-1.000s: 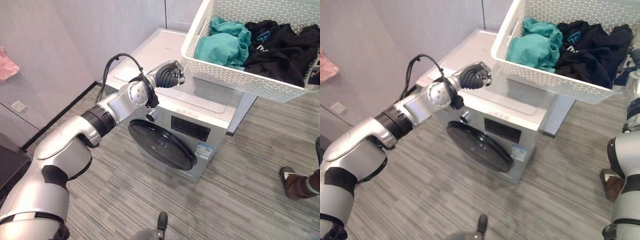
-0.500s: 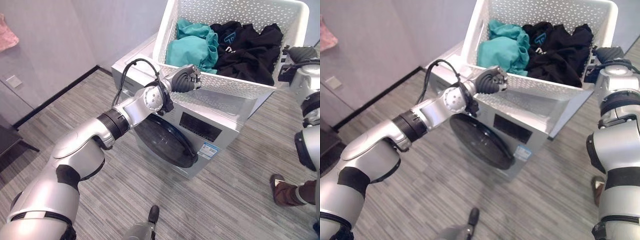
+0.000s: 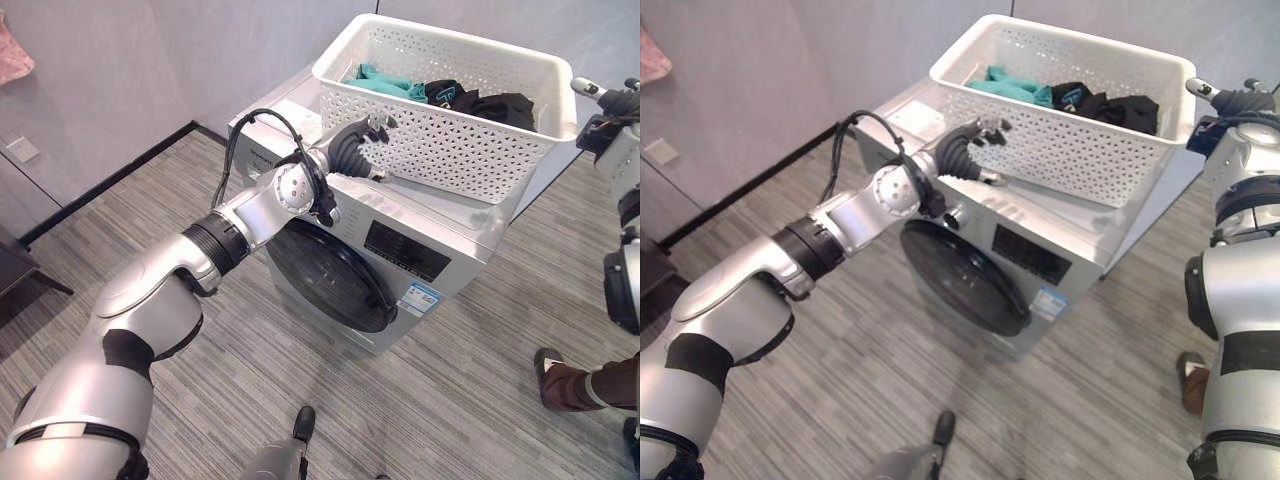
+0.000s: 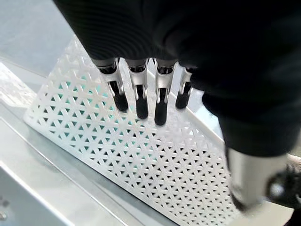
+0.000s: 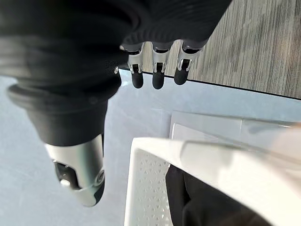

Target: Grab the laundry basket,head to the washer,open it,put in the laundry and shut it.

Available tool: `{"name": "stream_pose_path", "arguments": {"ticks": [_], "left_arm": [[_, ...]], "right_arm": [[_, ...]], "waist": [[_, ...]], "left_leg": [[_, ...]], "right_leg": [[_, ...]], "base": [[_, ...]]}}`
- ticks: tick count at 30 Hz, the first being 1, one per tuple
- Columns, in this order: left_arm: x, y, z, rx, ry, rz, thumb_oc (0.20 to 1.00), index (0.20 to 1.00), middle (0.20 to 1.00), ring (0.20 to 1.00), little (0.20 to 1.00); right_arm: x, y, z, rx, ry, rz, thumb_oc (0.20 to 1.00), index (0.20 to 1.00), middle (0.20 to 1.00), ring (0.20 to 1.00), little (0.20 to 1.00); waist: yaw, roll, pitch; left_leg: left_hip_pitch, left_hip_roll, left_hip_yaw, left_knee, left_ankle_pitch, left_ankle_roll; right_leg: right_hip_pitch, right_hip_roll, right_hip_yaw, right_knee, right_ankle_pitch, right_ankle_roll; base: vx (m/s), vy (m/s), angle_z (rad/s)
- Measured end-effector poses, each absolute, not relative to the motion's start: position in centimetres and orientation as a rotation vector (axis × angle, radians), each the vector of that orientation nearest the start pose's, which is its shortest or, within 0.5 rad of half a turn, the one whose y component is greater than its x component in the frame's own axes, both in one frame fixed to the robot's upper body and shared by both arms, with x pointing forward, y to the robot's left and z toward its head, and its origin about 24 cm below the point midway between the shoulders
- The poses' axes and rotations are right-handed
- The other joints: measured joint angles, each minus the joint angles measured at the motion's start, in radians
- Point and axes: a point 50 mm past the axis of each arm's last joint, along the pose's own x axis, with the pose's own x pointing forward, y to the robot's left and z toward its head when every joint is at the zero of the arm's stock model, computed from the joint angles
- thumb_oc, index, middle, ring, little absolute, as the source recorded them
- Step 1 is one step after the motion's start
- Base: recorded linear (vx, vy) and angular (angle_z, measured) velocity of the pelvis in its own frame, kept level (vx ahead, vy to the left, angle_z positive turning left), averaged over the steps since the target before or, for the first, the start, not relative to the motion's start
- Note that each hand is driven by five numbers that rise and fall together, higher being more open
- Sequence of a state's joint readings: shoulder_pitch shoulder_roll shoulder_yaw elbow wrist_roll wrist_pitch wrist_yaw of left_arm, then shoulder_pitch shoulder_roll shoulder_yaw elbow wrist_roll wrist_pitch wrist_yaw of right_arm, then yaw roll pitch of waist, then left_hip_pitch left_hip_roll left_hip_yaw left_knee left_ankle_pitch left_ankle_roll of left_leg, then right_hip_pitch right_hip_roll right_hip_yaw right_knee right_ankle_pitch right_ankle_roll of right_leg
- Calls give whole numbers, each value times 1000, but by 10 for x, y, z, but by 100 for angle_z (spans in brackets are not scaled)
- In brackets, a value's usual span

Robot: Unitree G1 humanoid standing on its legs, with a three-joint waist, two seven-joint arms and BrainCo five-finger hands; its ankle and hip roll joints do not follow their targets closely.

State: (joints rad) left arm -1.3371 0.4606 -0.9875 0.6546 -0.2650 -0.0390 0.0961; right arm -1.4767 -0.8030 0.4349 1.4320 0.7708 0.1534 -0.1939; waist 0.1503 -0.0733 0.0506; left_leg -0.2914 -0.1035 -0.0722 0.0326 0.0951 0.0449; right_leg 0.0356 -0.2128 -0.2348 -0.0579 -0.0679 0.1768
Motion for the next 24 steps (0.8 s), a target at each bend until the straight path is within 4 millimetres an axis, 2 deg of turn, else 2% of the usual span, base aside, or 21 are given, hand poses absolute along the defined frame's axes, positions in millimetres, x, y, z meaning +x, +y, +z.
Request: {"name": "stream_pose_path", "arguments": {"ticks": [2, 5, 8, 12, 16, 20, 22, 23, 24], "left_arm": [[390, 46, 248, 910, -480, -445, 1000, 1000, 1000, 1000, 1000], [395, 52, 248, 917, -456, -413, 1000, 1000, 1000, 1000, 1000], [397, 52, 256, 916, -466, -391, 1000, 1000, 1000, 1000, 1000], [398, 55, 268, 865, -491, -354, 1000, 1000, 1000, 1000, 1000], [399, 59, 272, 847, -499, -324, 1000, 1000, 1000, 1000, 1000], [402, 67, 271, 857, -478, -295, 1000, 1000, 1000, 1000, 1000], [405, 77, 272, 871, -464, -268, 1000, 1000, 1000, 1000, 1000], [407, 90, 275, 883, -455, -235, 1000, 1000, 1000, 1000, 1000], [407, 94, 276, 888, -453, -225, 1000, 1000, 1000, 1000, 1000]], "right_arm": [[381, -338, 289, 41, -20, -619, 1000, 1000, 1000, 1000, 1000], [386, -323, 309, 89, -142, -550, 1000, 1000, 1000, 1000, 1000], [388, -308, 325, 103, -271, -488, 1000, 1000, 1000, 1000, 1000], [387, -302, 332, 100, -322, -483, 1000, 1000, 1000, 1000, 1000], [382, -312, 329, 103, -337, -514, 1000, 1000, 1000, 1000, 1000], [373, -331, 324, 58, -328, -574, 1000, 1000, 1000, 1000, 1000], [371, -334, 321, 43, -323, -581, 1000, 1000, 1000, 1000, 1000], [370, -339, 314, 17, -303, -594, 1000, 1000, 1000, 1000, 1000], [369, -343, 308, 3, -288, -606, 1000, 1000, 1000, 1000, 1000]], "waist": [[-1, 0, 0], [-6, 1, -1], [-13, 1, 0], [-23, 1, 0], [-36, -2, 1], [-54, -7, 5], [-55, -9, 6], [-71, -14, 9], [-76, -17, 11]], "left_leg": [[3, 0, 0, 0, 0, 0], [6, 0, 0, -1, 0, 0], [15, 0, -1, -1, 0, 0], [39, 0, -1, -2, 0, 0], [66, 2, 3, -3, 0, 0], [89, 13, 17, 1, 0, -1], [103, 20, 32, 1, 0, -1], [125, 24, 37, 0, 0, -1], [135, 25, 37, 0, -2, -2]], "right_leg": [[2, 0, 1, 0, 0, 0], [5, 0, 2, 0, 0, 0], [16, 0, 1, 0, 0, 0], [39, 1, 1, 1, 0, 0], [61, 1, 5, 3, 0, 0], [74, 5, 20, 11, 0, 0], [75, 6, 39, 18, 0, 0], [95, 8, 44, 16, 0, -1], [106, 9, 44, 16, -1, -2]], "base": [[0, 0, 0], [-24, -24, 0], [-11, -8, 0], [-20, -37, 0], [-33, -34, -3], [-84, -78, -12], [-106, -90, -26], [-127, -111, -19], [-130, -119, -11]]}}
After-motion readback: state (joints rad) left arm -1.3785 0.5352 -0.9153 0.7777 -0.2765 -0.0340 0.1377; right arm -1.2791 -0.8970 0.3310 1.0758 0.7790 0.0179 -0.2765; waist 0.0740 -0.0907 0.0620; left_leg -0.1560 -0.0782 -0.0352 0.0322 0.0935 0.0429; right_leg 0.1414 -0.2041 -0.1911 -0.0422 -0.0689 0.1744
